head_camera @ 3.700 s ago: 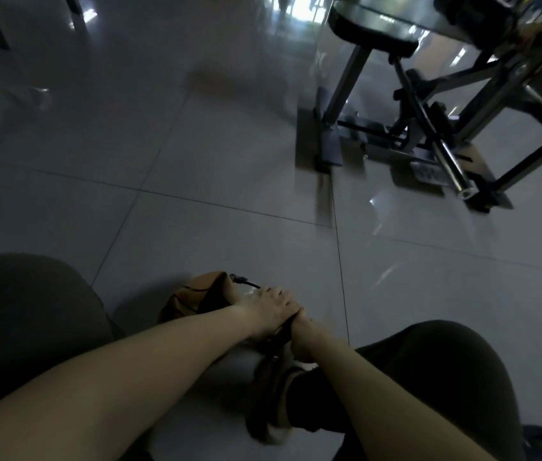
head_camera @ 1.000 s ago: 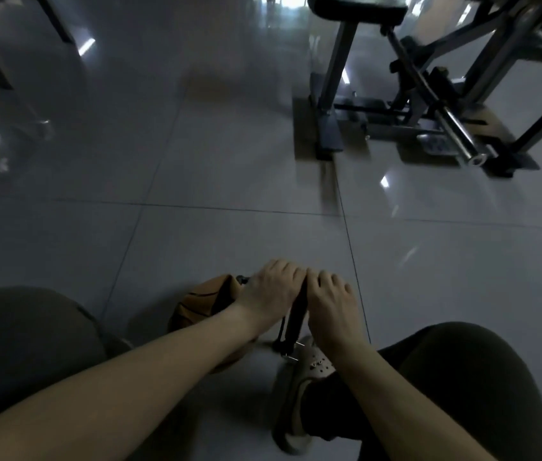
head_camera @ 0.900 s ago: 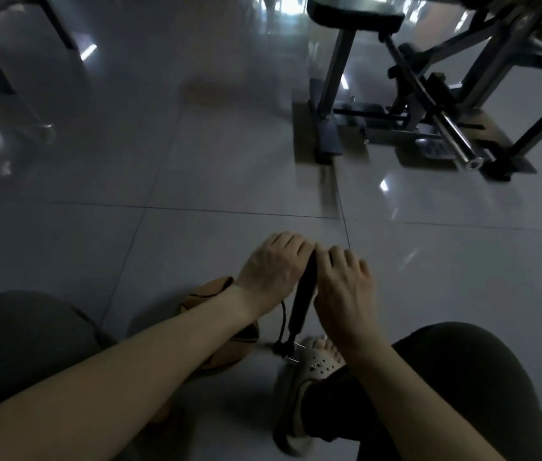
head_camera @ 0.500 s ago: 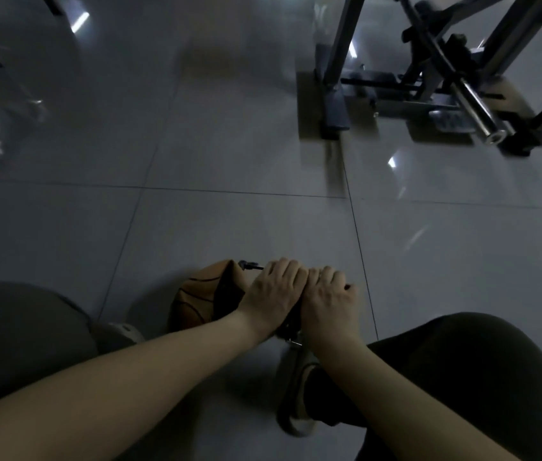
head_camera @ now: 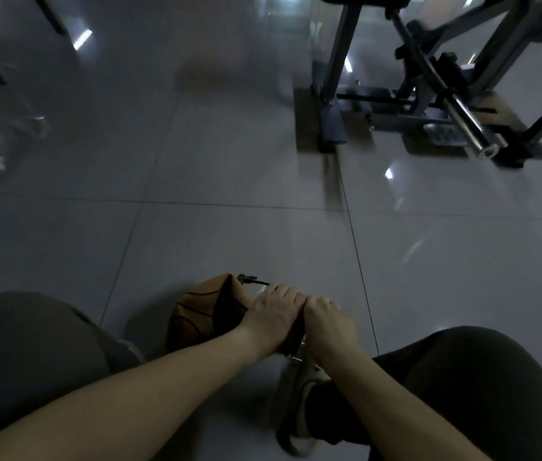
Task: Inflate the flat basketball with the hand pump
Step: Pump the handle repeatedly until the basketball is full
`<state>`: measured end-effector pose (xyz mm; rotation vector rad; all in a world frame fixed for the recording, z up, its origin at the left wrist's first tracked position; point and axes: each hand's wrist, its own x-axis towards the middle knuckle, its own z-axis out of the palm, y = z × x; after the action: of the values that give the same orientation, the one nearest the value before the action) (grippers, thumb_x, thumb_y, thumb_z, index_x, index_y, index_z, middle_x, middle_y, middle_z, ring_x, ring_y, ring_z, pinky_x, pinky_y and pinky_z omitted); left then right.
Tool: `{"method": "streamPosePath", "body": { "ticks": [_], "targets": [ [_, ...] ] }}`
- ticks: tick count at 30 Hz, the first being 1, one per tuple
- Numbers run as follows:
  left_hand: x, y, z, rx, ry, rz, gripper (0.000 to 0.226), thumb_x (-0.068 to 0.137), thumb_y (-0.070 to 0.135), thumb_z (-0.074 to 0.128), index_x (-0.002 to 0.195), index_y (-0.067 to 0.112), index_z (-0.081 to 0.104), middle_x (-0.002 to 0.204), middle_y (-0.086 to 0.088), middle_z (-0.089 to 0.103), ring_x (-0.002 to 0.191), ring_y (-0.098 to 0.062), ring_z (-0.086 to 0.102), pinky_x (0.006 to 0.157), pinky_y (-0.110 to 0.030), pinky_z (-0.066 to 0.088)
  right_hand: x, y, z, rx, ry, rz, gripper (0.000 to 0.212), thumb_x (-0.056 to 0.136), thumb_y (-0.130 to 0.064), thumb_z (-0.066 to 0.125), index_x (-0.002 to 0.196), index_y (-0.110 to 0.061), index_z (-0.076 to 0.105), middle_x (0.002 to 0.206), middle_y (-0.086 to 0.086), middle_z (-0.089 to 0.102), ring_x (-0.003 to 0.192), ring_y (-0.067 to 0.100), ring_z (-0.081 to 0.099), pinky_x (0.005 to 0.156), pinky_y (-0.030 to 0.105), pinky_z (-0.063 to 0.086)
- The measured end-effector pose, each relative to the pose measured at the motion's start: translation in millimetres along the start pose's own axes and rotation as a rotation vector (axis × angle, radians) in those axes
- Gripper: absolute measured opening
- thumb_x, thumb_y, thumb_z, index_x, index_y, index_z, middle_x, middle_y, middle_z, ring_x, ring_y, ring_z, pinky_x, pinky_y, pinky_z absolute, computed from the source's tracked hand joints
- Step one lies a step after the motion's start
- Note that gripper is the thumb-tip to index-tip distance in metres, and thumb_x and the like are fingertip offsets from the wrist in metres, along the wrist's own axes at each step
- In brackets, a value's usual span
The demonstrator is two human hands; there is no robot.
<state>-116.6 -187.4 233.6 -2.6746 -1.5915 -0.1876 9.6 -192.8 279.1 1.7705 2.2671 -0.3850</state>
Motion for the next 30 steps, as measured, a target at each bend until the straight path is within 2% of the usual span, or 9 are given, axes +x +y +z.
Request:
{"method": "streamPosePath", "body": {
  "ticks": [2, 4, 7, 9, 14, 20, 26, 30],
  "targets": [
    [8, -11, -29, -0.052, 0.123, -0.004, 0.031, 0.079, 0.015, 0.031, 0.088, 0.018, 0.061, 0.081, -0.001, 0.060, 0.073, -0.021, 0.056, 0.071, -0.033, 0.045, -7, -1, -22, 0.029, 0.212, -0.015, 0.019, 0.092, -0.015, 0.059, 0.110, -0.016, 0.055, 0.104, 0.005, 0.062, 0.094, 0.024, 0.060, 0.075, 0.032, 0.044],
    [18, -19, -62, -0.073, 0.216, 0.041, 0.027, 0.084, 0.013, 0.033, 0.093, 0.015, 0.058, 0.086, -0.003, 0.058, 0.078, -0.024, 0.053, 0.074, -0.036, 0.043, -10, 1, -43, -0.001, 0.409, 0.011, 0.016, 0.088, -0.024, 0.063, 0.100, -0.019, 0.054, 0.090, 0.001, 0.060, 0.079, 0.020, 0.057, 0.069, 0.031, 0.047],
    [29, -25, -101, -0.062, 0.312, 0.055, 0.022, 0.092, 0.020, 0.035, 0.096, 0.015, 0.056, 0.089, -0.002, 0.055, 0.080, -0.022, 0.048, 0.077, -0.035, 0.035, -11, 6, -70, -0.026, 0.620, 0.000, 0.016, 0.090, -0.032, 0.059, 0.096, -0.017, 0.055, 0.084, 0.000, 0.057, 0.072, 0.017, 0.051, 0.067, 0.034, 0.048],
    [27, -23, -103, -0.056, 0.328, 0.032, 0.023, 0.091, 0.021, 0.034, 0.095, 0.015, 0.055, 0.087, -0.003, 0.055, 0.079, -0.022, 0.047, 0.075, -0.036, 0.034, -11, 4, -73, -0.041, 0.669, 0.004, 0.015, 0.091, -0.031, 0.056, 0.091, -0.017, 0.053, 0.081, 0.000, 0.054, 0.070, 0.017, 0.048, 0.064, 0.034, 0.047],
    [1, -9, -42, -0.106, 0.291, -0.064, 0.013, 0.085, 0.015, 0.038, 0.088, 0.014, 0.050, 0.083, -0.007, 0.054, 0.075, -0.026, 0.049, 0.068, -0.038, 0.043, -10, -11, -26, -0.071, 0.369, 0.021, 0.006, 0.093, -0.025, 0.051, 0.090, -0.020, 0.048, 0.082, 0.001, 0.047, 0.071, 0.017, 0.041, 0.061, 0.031, 0.041],
    [-7, -3, 18, -0.030, 0.140, -0.101, 0.009, 0.087, 0.019, 0.045, 0.094, 0.015, 0.048, 0.088, -0.007, 0.055, 0.079, -0.024, 0.051, 0.070, -0.037, 0.049, -1, -13, 9, -0.086, 0.124, 0.038, 0.020, 0.097, -0.024, 0.039, 0.115, -0.017, 0.045, 0.111, 0.007, 0.049, 0.095, 0.023, 0.049, 0.071, 0.032, 0.033],
    [-10, 10, 44, -0.114, 0.022, -0.060, 0.024, 0.088, 0.030, 0.041, 0.105, 0.012, 0.044, 0.093, -0.010, 0.055, 0.082, -0.027, 0.053, 0.075, -0.041, 0.051, 8, -3, 33, -0.085, -0.126, 0.093, 0.043, 0.096, -0.033, 0.050, 0.133, -0.013, 0.037, 0.125, 0.010, 0.044, 0.109, 0.025, 0.046, 0.086, 0.034, 0.042],
    [-3, 9, 39, -0.108, -0.074, -0.060, 0.041, 0.080, 0.039, 0.065, 0.104, 0.016, 0.041, 0.092, -0.006, 0.055, 0.081, -0.025, 0.051, 0.073, -0.039, 0.049, 8, 3, 22, -0.041, -0.144, 0.063, 0.044, 0.095, -0.031, 0.052, 0.133, -0.012, 0.039, 0.129, 0.009, 0.047, 0.116, 0.027, 0.047, 0.090, 0.036, 0.043]
  ]
}}
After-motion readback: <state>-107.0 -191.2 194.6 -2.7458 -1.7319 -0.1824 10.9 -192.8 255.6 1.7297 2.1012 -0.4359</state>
